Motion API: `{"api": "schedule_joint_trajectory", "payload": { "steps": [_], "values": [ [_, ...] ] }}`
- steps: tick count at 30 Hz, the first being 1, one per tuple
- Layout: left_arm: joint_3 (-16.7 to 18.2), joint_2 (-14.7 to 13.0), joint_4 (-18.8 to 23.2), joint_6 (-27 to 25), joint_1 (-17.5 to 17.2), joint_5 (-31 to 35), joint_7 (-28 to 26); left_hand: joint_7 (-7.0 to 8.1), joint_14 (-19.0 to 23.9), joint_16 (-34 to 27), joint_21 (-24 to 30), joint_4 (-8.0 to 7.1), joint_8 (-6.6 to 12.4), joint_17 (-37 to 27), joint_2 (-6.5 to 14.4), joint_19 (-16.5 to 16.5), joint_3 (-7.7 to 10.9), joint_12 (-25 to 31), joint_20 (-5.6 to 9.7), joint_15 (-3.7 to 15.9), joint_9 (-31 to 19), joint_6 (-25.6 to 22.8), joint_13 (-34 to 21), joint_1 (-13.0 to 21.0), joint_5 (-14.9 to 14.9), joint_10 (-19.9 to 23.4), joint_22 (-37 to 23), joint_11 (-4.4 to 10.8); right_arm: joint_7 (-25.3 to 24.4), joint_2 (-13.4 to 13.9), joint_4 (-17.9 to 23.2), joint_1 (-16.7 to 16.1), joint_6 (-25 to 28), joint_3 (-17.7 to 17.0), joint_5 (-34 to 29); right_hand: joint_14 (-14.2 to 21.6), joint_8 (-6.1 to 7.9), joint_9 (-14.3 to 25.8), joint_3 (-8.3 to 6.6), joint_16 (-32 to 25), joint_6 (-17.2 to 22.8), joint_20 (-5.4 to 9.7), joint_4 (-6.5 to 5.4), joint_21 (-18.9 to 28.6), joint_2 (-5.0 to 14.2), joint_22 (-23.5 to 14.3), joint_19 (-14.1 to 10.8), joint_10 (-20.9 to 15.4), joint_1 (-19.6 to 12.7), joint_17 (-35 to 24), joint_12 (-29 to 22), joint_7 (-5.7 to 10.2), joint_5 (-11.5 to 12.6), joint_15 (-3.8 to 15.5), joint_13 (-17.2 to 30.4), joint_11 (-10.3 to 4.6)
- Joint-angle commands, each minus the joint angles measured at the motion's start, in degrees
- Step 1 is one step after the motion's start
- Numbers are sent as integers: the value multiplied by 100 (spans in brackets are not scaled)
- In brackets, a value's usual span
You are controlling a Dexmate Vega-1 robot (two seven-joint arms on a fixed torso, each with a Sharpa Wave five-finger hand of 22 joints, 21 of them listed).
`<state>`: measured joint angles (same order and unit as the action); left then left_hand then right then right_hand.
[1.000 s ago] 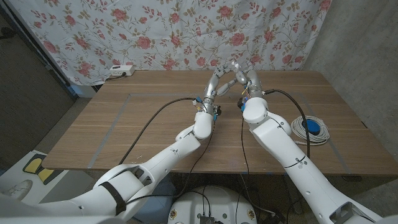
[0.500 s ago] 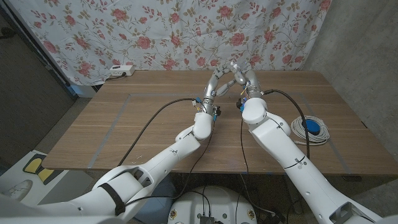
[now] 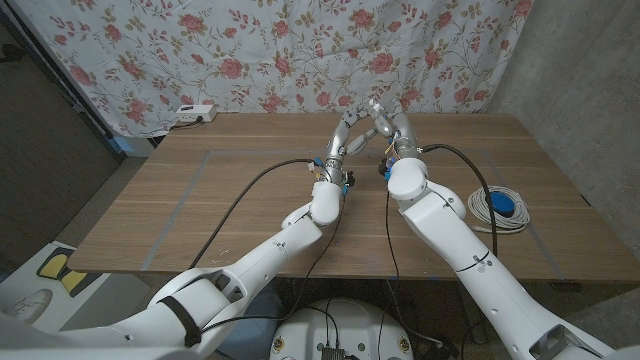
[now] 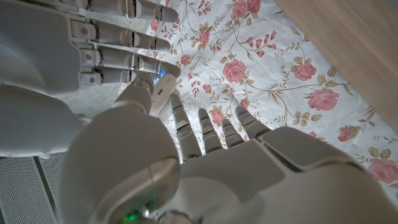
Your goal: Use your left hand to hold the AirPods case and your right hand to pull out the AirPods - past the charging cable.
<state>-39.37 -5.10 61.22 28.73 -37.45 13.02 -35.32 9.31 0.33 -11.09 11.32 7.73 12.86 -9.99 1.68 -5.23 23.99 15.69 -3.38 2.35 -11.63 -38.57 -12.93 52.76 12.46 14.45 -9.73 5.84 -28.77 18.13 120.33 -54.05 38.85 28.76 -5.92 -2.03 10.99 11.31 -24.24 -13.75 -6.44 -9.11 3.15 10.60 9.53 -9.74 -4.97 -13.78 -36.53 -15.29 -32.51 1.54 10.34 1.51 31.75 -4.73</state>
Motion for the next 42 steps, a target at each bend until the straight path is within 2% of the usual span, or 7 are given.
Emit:
{"api": "schedule_joint_trajectory", "payload": {
  "steps": [1,11,25,31,38,41,42],
  "values": [
    [29,41,-3,94,-26,-53,21,2,67,-24,-13,-2,54,-15,75,-57,-52,-3,10,3,-25,-113,-32,10,-4,18,-17,-7,54,30,42,5,54,43,-29,-24,9,18,3,8,21,-21,19,33,58,-7,-4,-5,-11,-17,-37,-6,45,122,5,-34],
    [39,91,-48,141,-27,-42,-49,-2,142,-39,-4,-43,106,-19,114,-99,-132,11,17,35,-31,-313,-37,-34,-14,87,-20,24,84,60,103,-23,93,30,-33,-21,9,19,7,8,23,-18,21,35,60,-7,-9,-4,-6,-18,-49,-3,46,120,-6,-22],
    [70,124,-5,167,-100,-91,-69,-90,270,-56,3,-76,183,-20,251,-152,-207,46,24,54,-37,-629,-43,-46,-17,249,-24,90,99,88,173,-69,109,36,-37,-16,9,19,12,6,27,-17,23,37,61,-7,-17,-4,0,-20,-63,-4,45,124,-21,-30],
    [92,226,-199,362,-74,-111,-222,-92,326,-62,13,-61,214,-17,325,-192,-214,68,22,73,-38,-765,-50,-6,-25,335,-26,117,114,103,200,-68,148,59,-54,-12,9,19,14,4,29,-17,24,39,62,-7,-24,4,2,-20,-67,-5,45,126,-26,-26],
    [84,239,-281,423,-31,-159,-168,-173,420,-83,22,-60,244,-19,417,-237,-220,82,19,101,-42,-890,-57,19,-38,408,-28,133,129,118,210,-57,186,79,-77,-14,13,18,16,5,45,-15,24,40,63,-7,-29,-1,5,-21,-82,4,45,128,-27,-34],
    [82,248,-303,424,-16,-166,-171,-168,432,-86,22,-79,243,-23,445,-242,-230,86,26,101,-43,-903,-60,-1,-44,427,-29,142,128,117,206,-47,194,87,-89,-11,13,18,17,4,47,-16,25,39,64,-7,-27,-4,6,-21,-87,7,45,128,-28,-32],
    [79,262,-343,461,-3,-208,-134,-153,441,-91,22,-132,250,-35,498,-248,-248,86,37,113,-46,-937,-60,-59,-51,444,-30,155,123,112,205,-46,203,86,-92,-11,13,18,17,4,47,-12,25,39,64,-7,-27,-6,6,-21,-88,7,45,127,-30,-35]
  ]
}}
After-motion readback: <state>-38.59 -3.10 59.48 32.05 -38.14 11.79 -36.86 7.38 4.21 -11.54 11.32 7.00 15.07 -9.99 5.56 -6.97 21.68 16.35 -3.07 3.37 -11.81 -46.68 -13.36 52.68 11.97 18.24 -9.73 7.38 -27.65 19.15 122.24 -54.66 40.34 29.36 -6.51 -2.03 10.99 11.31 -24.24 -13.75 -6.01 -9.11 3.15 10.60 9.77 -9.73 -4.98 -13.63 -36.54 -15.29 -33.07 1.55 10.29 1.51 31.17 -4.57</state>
